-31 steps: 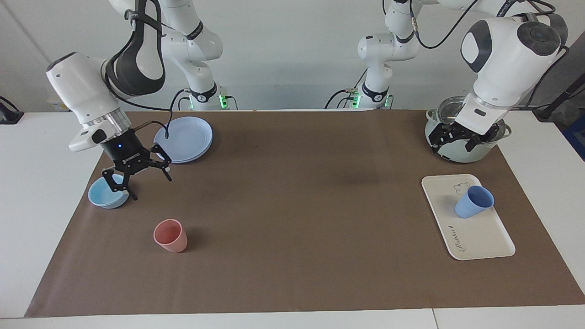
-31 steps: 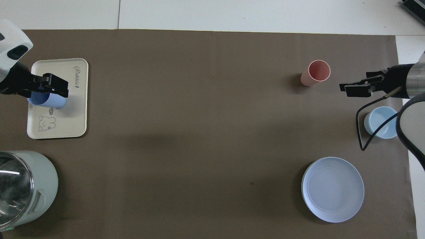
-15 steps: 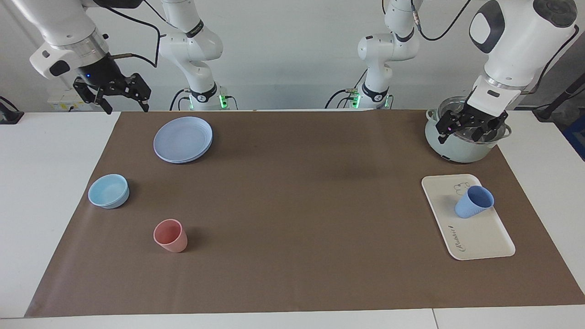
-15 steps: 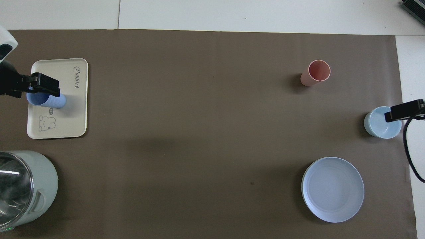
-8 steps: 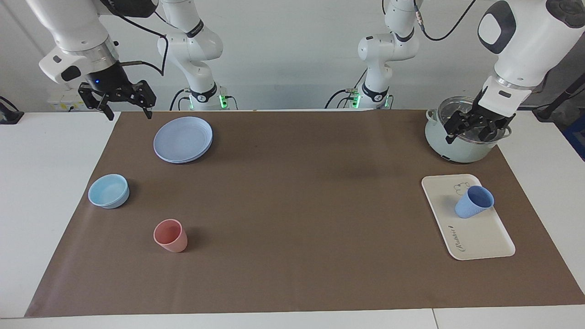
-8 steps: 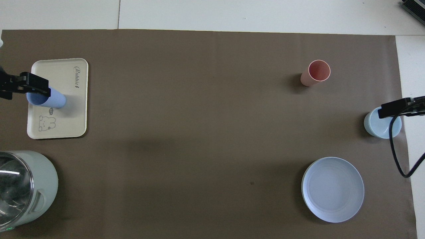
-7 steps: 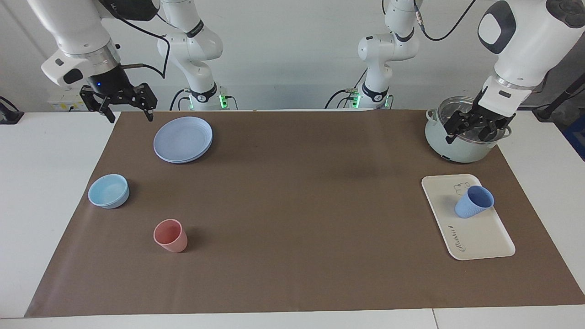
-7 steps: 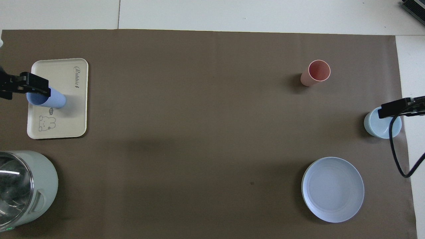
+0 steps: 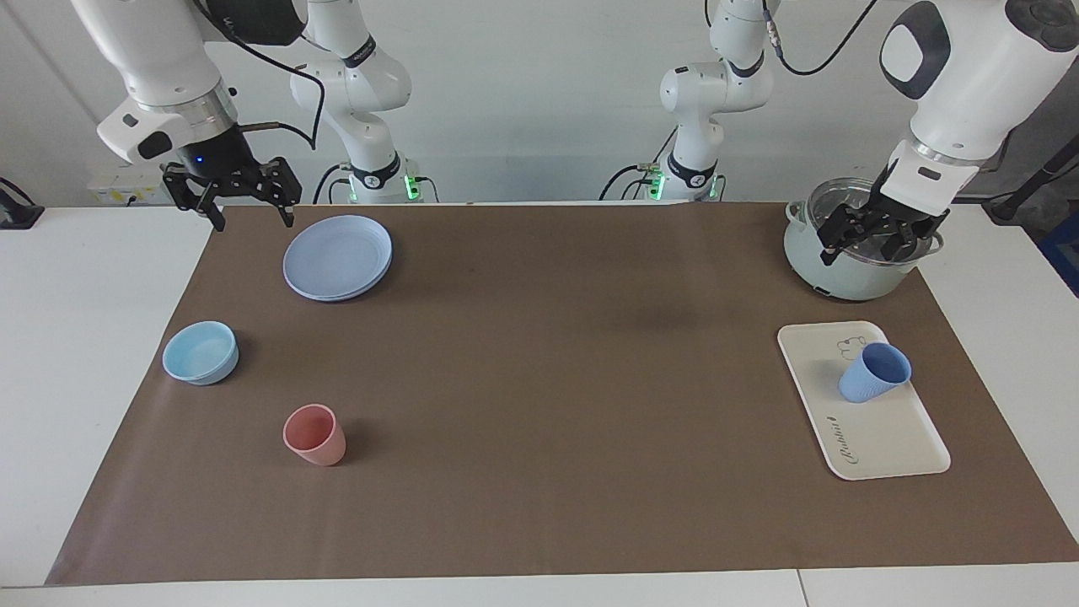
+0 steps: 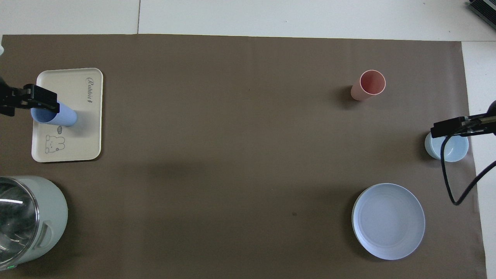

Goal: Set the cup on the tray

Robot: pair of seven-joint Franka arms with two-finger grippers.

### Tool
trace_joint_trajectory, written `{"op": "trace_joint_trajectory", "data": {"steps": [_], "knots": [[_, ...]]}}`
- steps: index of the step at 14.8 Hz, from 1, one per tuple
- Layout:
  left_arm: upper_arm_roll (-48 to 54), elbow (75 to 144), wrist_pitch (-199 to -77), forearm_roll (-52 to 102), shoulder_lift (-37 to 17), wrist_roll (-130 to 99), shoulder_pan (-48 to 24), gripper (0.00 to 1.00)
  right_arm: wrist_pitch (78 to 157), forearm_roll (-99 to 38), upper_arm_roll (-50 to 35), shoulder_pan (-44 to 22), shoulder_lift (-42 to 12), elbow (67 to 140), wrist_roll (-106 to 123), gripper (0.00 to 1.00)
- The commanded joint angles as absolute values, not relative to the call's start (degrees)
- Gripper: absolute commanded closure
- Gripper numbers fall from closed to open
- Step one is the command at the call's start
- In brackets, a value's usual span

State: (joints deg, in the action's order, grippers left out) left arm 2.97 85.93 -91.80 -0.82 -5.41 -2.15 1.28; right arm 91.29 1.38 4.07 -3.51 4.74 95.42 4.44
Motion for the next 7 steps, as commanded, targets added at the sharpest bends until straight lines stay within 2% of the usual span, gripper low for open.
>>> {"op": "trace_joint_trajectory", "data": {"steps": [1,7], "knots": [[2.9,87.36,-91.49,-0.09,-3.87,-1.94,1.32,0.0,89.74,-1.04,4.21,-2.81,5.36,95.71,1.85,0.0],[2.9,87.19,-92.37,-0.09,-3.96,-2.11,1.23,0.0,90.44,1.57,4.31,-3.34,5.98,96.68,2.2,0.0]]}}
